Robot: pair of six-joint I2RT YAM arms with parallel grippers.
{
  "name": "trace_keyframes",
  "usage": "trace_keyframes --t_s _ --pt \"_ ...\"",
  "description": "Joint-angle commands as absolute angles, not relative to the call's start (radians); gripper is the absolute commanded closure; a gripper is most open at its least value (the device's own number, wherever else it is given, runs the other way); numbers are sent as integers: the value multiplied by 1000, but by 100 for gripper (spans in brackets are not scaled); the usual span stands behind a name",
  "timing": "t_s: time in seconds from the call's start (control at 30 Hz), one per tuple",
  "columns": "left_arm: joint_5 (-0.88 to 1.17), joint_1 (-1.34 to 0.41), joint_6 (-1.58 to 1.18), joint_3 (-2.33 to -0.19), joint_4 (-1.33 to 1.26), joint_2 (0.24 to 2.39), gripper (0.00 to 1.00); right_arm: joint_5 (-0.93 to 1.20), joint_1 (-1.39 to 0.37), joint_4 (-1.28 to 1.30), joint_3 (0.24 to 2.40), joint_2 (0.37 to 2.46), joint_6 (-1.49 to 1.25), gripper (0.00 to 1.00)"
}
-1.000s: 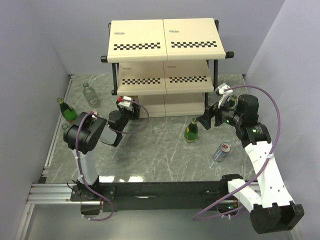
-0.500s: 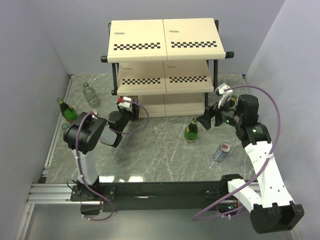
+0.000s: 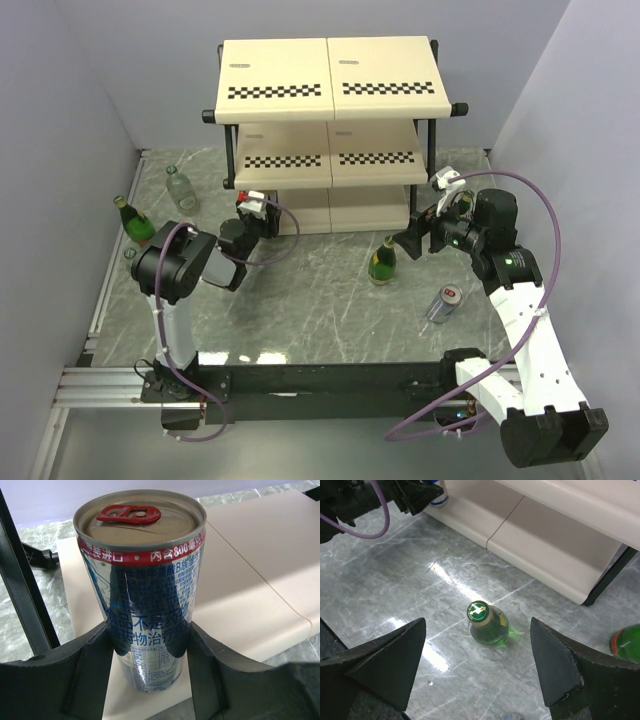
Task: Place and organize the beverage onto the shelf
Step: Place the drink on the shelf.
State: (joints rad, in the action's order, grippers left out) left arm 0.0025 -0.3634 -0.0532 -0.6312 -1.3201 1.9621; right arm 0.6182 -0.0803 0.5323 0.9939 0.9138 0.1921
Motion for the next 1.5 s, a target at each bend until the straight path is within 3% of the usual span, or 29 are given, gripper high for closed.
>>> trace_keyframes --t_s 0.0,0.67,1.47 --pt "-24 -359 -66 -676 -1859 1986 48 626 -74 520 999 904 201 9" --pt "-35 -359 -66 -630 -1859 1959 27 630 -75 522 1000 902 202 9" --pt "-58 -359 -84 -614 -1859 1945 40 630 -75 522 999 899 202 9"
